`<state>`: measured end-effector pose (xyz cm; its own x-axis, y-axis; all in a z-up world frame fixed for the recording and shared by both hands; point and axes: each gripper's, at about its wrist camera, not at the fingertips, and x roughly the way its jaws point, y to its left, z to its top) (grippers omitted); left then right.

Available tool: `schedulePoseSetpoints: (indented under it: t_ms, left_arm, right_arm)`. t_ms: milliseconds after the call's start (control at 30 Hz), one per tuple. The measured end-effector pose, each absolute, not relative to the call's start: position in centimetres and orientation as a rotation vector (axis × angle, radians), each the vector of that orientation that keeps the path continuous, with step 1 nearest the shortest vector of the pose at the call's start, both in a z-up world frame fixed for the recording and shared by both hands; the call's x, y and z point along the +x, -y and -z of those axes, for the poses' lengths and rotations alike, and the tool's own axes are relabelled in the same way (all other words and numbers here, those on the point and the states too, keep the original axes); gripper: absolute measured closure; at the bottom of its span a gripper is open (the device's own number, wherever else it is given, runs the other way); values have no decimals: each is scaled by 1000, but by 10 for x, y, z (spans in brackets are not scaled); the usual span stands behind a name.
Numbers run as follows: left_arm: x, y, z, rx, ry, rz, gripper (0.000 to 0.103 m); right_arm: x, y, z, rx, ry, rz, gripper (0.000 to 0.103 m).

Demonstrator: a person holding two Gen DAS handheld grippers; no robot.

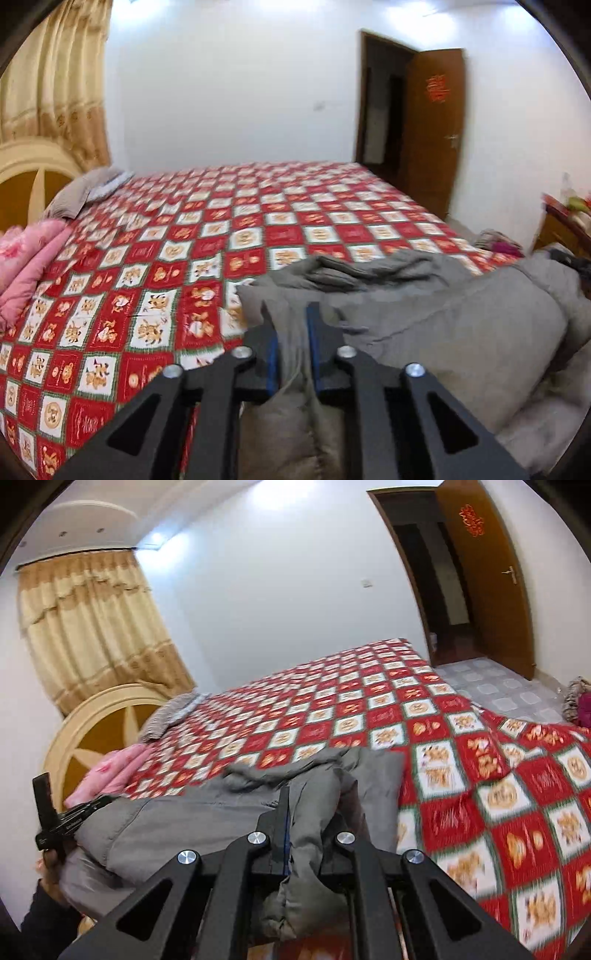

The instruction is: Fold large clothes

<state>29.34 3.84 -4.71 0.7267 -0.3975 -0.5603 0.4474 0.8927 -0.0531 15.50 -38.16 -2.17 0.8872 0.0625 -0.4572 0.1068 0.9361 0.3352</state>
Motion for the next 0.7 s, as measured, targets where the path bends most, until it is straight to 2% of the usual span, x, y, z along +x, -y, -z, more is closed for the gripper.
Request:
schedulePoseSetpoints:
  t_ms: [100,267,333,400,433,500,567,700]
  left_arm:
    - [330,-28,55,72,-590,403,61]
    - [387,-16,89,33,-677,329,59]
    - [396,-14,96,33,-687,268,51]
    - [400,-16,99,13,-670,197,41]
    - [403,-19,99,4,-665,153,30]
    - [409,-31,98,-43,-646,36,16]
    - [416,-42,96,-84,-646,-23,9]
    - [423,-47,92,-114,-644,-54,8]
  right_arm:
    - [207,397,33,383,-529,73,96]
    - [273,416,64,394,-610,108,96]
    - [290,421,75,396,-615,118,95]
    - [310,430,85,418,-614,138,84]
    - [317,434,89,421,-617,147,78]
    - [334,443,95,438,-617,182,49]
    - [347,449,98,448,-600,198,38]
    - [360,449,96,408,-552,256,24]
